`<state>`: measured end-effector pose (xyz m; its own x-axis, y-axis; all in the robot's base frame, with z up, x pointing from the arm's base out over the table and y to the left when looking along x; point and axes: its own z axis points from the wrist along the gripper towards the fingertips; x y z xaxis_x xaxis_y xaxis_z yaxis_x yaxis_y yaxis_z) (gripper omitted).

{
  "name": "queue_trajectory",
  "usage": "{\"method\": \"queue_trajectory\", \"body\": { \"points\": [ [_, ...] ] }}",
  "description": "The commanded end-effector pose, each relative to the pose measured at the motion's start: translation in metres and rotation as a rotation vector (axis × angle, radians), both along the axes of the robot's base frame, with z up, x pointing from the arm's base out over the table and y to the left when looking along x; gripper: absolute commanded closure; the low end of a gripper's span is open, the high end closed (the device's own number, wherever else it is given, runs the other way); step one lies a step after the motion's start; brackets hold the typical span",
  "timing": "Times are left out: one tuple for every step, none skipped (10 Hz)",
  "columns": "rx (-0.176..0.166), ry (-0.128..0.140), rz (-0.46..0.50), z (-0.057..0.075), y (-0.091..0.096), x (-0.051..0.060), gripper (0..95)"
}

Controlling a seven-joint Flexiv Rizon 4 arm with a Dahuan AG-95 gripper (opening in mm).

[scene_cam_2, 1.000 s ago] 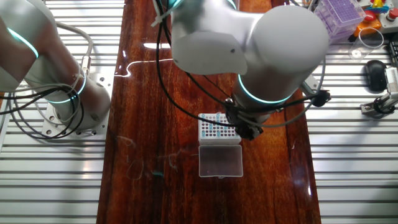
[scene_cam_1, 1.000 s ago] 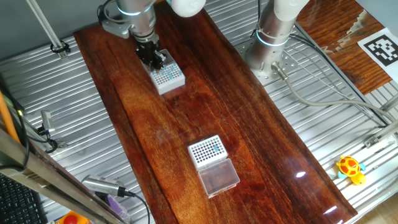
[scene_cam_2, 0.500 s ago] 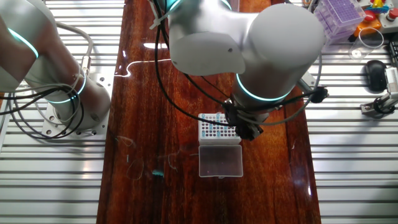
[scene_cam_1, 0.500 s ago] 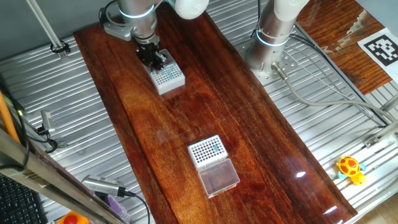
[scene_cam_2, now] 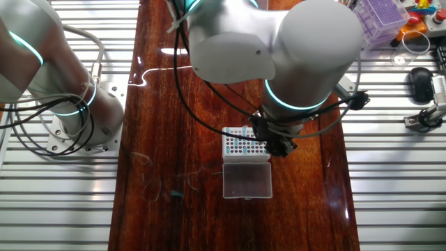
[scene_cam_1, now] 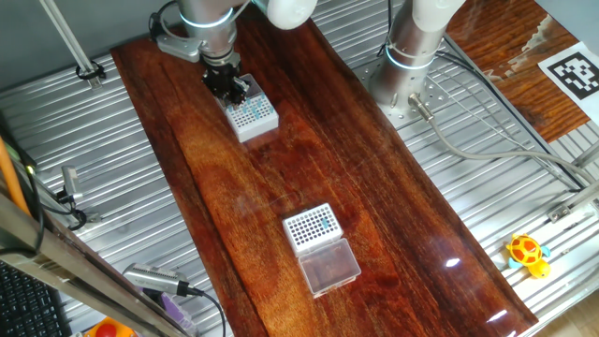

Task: Transfer all medium pipette tips from one holder to another

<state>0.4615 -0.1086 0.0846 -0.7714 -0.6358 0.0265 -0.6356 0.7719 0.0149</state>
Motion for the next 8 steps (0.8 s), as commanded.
{"method": "queue_trajectory", "body": {
  "points": [
    [0.001,-0.004,0.002,-0.0026,-0.0004,0.0013,76.0],
    [0.001,-0.005,0.001,-0.0036,-0.0005,0.0014,76.0],
    [0.000,-0.006,0.002,-0.0053,-0.0007,0.0016,76.0],
    [0.000,-0.006,0.005,-0.0066,-0.0008,0.0017,95.0],
    [0.000,-0.005,0.009,-0.0072,-0.0009,0.0016,95.0],
    [-0.001,-0.007,0.015,-0.0073,-0.0010,0.0016,95.0],
    [-0.004,-0.008,0.021,-0.0072,-0.0010,0.0016,95.0],
    [-0.004,-0.009,0.024,-0.0065,-0.0011,0.0015,95.0]
  ]
}}
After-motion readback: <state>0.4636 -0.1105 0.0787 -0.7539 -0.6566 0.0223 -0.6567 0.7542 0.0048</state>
